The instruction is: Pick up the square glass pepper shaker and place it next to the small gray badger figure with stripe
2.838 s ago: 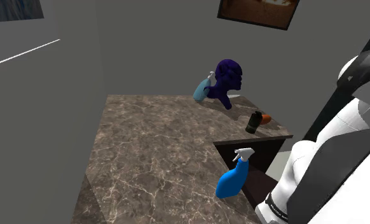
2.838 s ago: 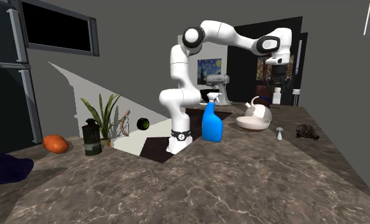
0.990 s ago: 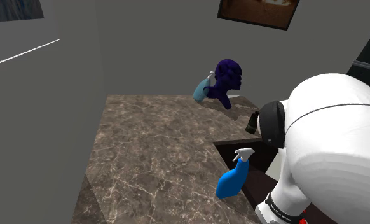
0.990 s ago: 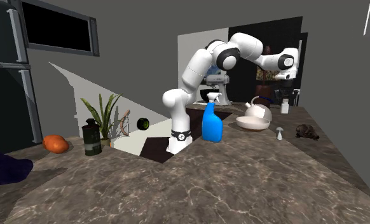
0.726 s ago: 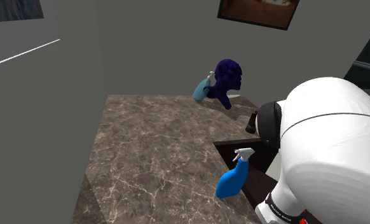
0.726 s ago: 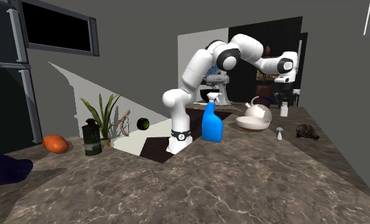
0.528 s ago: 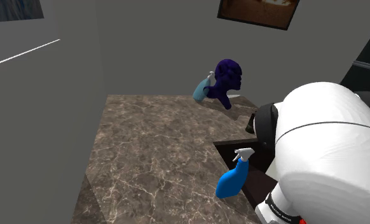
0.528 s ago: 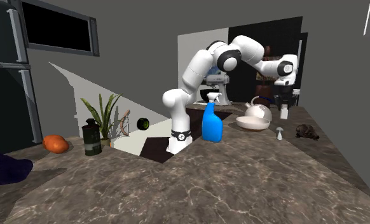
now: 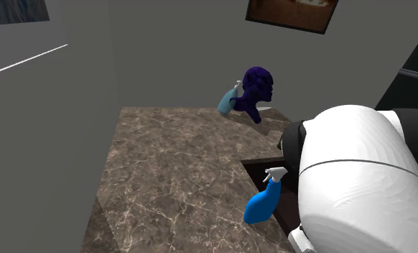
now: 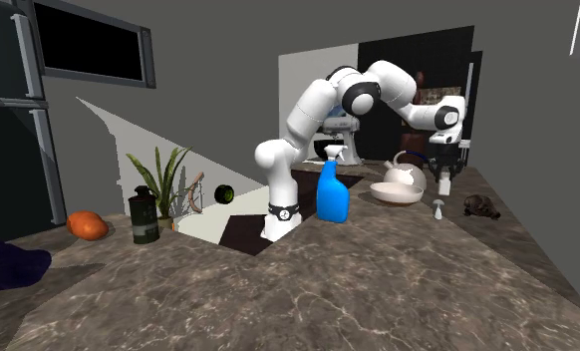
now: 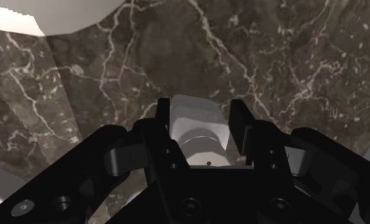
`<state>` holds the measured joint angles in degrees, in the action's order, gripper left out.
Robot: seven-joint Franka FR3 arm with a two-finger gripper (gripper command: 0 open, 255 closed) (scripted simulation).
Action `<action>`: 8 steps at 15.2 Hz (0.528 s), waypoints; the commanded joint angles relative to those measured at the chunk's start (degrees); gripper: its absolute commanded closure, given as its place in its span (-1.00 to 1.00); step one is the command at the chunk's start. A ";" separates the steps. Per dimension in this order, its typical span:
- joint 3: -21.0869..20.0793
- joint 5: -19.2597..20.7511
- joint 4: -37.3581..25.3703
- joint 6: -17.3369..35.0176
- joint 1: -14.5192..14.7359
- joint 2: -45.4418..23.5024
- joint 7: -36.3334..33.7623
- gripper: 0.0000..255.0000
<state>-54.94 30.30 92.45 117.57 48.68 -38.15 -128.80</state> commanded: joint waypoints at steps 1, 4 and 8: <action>0.04 0.08 0.20 0.24 0.01 -0.03 -0.09 1.00; 0.04 0.08 0.20 0.24 0.01 -0.03 -0.09 1.00; 0.04 0.08 0.20 0.24 0.01 -0.03 -0.10 -1.00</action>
<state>-54.90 30.38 92.66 117.81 48.69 -38.18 -128.89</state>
